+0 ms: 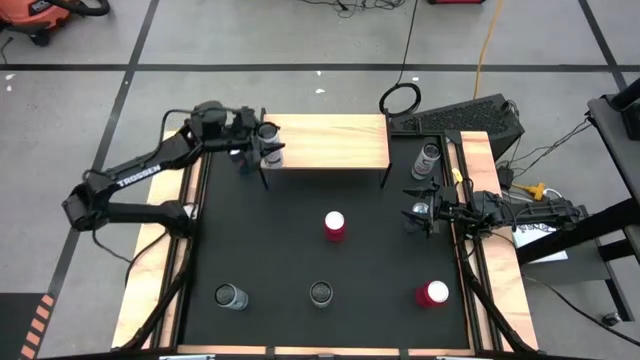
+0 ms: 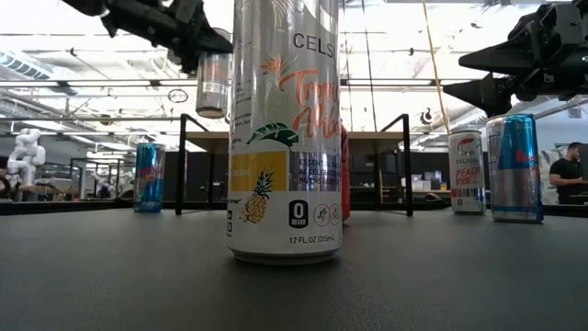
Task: Place canned beverage on shelf
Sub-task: Put the top white-yellow soda can on the shelf
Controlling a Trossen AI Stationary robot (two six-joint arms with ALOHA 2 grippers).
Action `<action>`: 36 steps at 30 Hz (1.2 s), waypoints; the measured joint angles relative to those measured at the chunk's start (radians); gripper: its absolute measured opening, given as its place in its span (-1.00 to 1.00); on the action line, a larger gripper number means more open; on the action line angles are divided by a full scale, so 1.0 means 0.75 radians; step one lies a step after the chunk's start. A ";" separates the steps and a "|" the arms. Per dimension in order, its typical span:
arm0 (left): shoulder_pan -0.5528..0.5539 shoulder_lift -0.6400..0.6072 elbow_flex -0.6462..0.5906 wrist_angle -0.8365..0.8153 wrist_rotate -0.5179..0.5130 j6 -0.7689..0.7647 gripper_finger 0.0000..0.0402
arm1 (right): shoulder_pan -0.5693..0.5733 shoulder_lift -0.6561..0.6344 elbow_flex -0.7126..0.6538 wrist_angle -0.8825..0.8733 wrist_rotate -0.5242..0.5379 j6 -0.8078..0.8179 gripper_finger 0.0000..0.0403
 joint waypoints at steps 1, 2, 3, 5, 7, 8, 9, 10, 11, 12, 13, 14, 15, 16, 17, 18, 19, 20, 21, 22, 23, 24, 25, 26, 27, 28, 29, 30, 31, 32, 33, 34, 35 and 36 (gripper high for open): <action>0.021 0.025 0.011 0.001 0.024 0.019 0.24 | 0.000 0.000 0.000 0.000 0.000 0.000 0.53; 0.042 0.046 0.020 0.003 0.041 0.036 0.24 | 0.000 0.000 0.001 0.000 0.000 0.000 0.53; 0.061 0.067 0.026 0.016 0.052 0.046 0.24 | 0.000 0.000 0.000 0.000 0.000 0.000 0.53; 0.098 0.104 0.034 0.062 0.076 0.050 0.24 | 0.000 0.000 0.001 0.000 0.000 0.000 0.53; 0.140 0.135 0.037 0.123 0.135 0.050 0.24 | 0.000 0.000 0.000 0.000 0.000 0.000 0.53; 0.160 0.149 0.037 0.154 0.166 0.050 0.24 | 0.000 0.000 0.000 0.000 0.000 0.000 0.53; 0.179 0.161 0.037 0.181 0.190 0.046 0.24 | 0.000 0.000 0.000 0.000 0.000 0.000 0.53; 0.197 0.174 0.037 0.204 0.205 0.045 0.24 | 0.000 0.000 0.000 0.000 0.000 0.000 0.53; 0.216 0.187 0.037 0.221 0.219 0.045 0.24 | 0.000 0.000 0.000 0.000 0.000 0.000 0.53; 0.235 0.200 0.038 0.236 0.239 0.045 0.24 | 0.000 0.000 0.000 0.000 0.000 0.000 0.53; 0.255 0.213 0.038 0.246 0.262 0.045 0.24 | 0.000 0.000 0.001 0.000 0.000 0.000 0.53; 0.275 0.227 0.038 0.253 0.285 0.045 0.24 | -0.001 0.000 0.001 0.000 0.000 0.000 0.53; 0.294 0.241 0.038 0.260 0.313 0.045 0.24 | 0.000 0.000 0.001 0.000 0.000 0.000 0.53; 0.311 0.257 0.038 0.272 0.339 0.043 0.24 | 0.000 0.000 0.001 0.000 0.000 0.000 0.53; 0.326 0.273 0.038 0.286 0.360 0.042 0.24 | 0.000 0.000 0.000 0.000 0.000 0.000 0.53; 0.338 0.288 0.044 0.288 0.377 0.041 0.24 | 0.000 0.000 0.000 0.000 0.000 0.000 0.53; 0.347 0.306 0.058 0.279 0.392 0.041 0.24 | 0.000 0.000 0.001 0.000 0.000 0.000 0.53; 0.354 0.325 0.083 0.263 0.406 0.041 0.24 | 0.000 0.000 0.001 0.000 0.001 0.000 0.53; 0.358 0.342 0.111 0.247 0.413 0.040 0.24 | -0.001 0.000 0.000 0.000 0.002 0.000 0.53; 0.358 0.358 0.139 0.229 0.422 0.041 0.24 | 0.000 0.000 0.000 0.000 0.003 0.000 0.53; 0.358 0.372 0.163 0.224 0.434 0.041 0.24 | 0.000 0.000 0.000 0.000 0.003 0.000 0.53; 0.358 0.387 0.192 0.212 0.441 0.041 0.24 | 0.000 0.000 0.000 0.000 0.004 0.000 0.53; 0.358 0.400 0.222 0.189 0.441 0.045 0.24 | 0.000 0.000 0.001 0.000 0.004 0.000 0.53; 0.357 0.413 0.250 0.164 0.442 0.048 0.24 | 0.000 0.000 0.000 0.000 0.005 0.000 0.53; 0.357 0.424 0.276 0.139 0.445 0.052 0.24 | 0.000 0.000 0.000 0.000 0.005 0.000 0.53; 0.359 0.436 0.299 0.114 0.445 0.063 0.24 | 0.000 0.000 0.000 0.000 0.005 0.000 0.53; 0.363 0.445 0.316 0.087 0.444 0.083 0.24 | 0.000 0.000 0.000 0.000 0.005 0.000 0.53; 0.370 0.451 0.327 0.057 0.442 0.098 0.24 | 0.000 0.000 0.000 0.000 0.005 0.000 0.53; 0.377 0.458 0.334 0.033 0.439 0.115 0.24 | 0.000 0.000 0.000 0.000 0.005 0.000 0.53; 0.385 0.466 0.340 0.027 0.435 0.119 0.24 | 0.000 0.000 0.000 0.000 0.004 0.000 0.53; 0.392 0.474 0.344 0.026 0.433 0.121 0.24 | 0.000 0.000 0.000 0.000 0.005 0.001 0.53; 0.403 0.480 0.345 0.027 0.434 0.121 0.24 | 0.000 0.000 0.000 -0.001 0.005 0.007 0.53; 0.413 0.485 0.345 0.027 0.435 0.121 0.24 | 0.000 0.000 0.000 0.000 0.005 0.018 0.53; 0.422 0.491 0.345 0.027 0.436 0.120 0.24 | 0.000 0.000 0.001 0.000 0.004 0.031 0.53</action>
